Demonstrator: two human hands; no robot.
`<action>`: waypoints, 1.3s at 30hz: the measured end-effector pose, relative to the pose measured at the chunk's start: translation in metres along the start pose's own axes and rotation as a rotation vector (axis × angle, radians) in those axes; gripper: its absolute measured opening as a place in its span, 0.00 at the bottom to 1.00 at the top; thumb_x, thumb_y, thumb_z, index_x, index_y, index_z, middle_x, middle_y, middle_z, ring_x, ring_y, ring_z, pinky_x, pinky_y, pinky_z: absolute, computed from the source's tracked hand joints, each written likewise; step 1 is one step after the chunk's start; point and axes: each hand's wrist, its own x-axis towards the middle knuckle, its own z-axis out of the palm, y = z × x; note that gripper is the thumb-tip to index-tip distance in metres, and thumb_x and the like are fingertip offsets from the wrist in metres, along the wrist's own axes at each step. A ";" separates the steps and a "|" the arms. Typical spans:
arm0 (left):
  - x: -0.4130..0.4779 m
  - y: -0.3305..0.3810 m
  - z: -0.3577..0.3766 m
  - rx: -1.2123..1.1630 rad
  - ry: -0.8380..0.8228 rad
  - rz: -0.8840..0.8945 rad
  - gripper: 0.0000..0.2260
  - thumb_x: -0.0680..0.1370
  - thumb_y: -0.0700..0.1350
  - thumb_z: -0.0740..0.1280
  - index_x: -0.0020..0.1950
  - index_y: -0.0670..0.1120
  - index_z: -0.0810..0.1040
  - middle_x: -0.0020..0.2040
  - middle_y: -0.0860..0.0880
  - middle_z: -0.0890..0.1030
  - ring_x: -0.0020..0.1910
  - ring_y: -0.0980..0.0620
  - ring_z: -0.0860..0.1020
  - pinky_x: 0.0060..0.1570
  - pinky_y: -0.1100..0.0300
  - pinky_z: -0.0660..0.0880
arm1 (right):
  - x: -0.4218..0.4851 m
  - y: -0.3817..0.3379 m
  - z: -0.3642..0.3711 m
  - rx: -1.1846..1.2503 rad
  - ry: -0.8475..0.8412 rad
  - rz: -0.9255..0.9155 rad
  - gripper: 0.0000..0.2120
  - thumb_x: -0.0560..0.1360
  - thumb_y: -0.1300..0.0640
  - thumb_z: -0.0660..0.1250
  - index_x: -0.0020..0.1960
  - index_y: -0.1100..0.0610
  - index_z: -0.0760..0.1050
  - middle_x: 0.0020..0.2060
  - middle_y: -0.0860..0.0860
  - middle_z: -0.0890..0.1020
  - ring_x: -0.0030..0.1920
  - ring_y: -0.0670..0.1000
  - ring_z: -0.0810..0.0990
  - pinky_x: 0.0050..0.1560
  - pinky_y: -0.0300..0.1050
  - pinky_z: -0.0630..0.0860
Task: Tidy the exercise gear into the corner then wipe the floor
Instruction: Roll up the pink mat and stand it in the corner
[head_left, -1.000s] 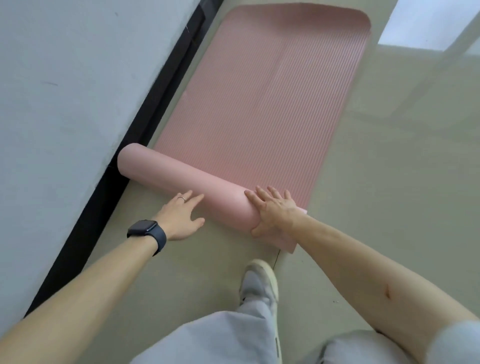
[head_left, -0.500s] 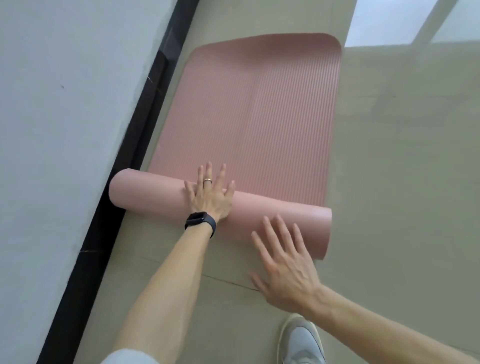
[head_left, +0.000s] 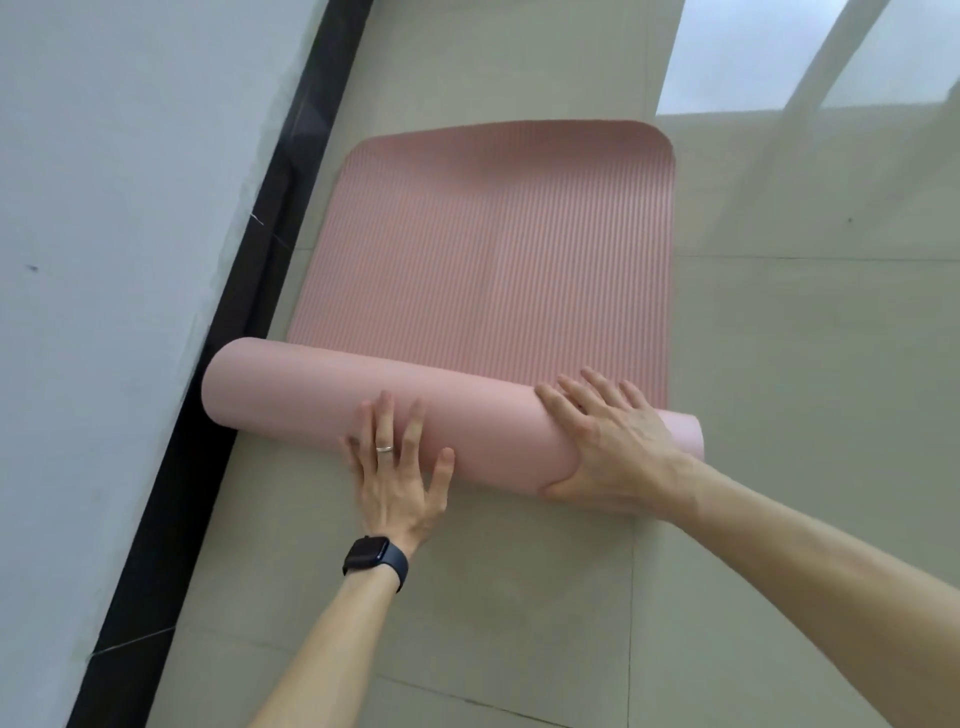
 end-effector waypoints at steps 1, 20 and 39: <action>0.010 0.004 0.002 0.002 -0.018 -0.013 0.28 0.79 0.61 0.54 0.78 0.54 0.60 0.81 0.48 0.54 0.80 0.43 0.47 0.74 0.33 0.48 | 0.009 0.005 -0.010 0.006 -0.042 0.000 0.56 0.59 0.23 0.62 0.79 0.44 0.45 0.80 0.50 0.54 0.80 0.56 0.47 0.77 0.63 0.49; 0.209 0.080 0.002 0.169 -0.291 -0.317 0.21 0.79 0.60 0.52 0.65 0.57 0.77 0.73 0.48 0.71 0.77 0.48 0.58 0.75 0.42 0.48 | 0.055 0.052 -0.052 -0.304 -0.062 0.013 0.54 0.60 0.52 0.75 0.78 0.54 0.48 0.71 0.60 0.62 0.68 0.69 0.65 0.59 0.74 0.64; 0.312 0.135 0.032 0.005 -0.172 -0.409 0.24 0.82 0.63 0.42 0.79 0.64 0.51 0.82 0.51 0.46 0.79 0.49 0.36 0.71 0.30 0.39 | 0.175 0.081 -0.120 -0.052 0.042 -0.127 0.54 0.66 0.29 0.59 0.80 0.56 0.41 0.80 0.58 0.44 0.79 0.61 0.41 0.75 0.66 0.44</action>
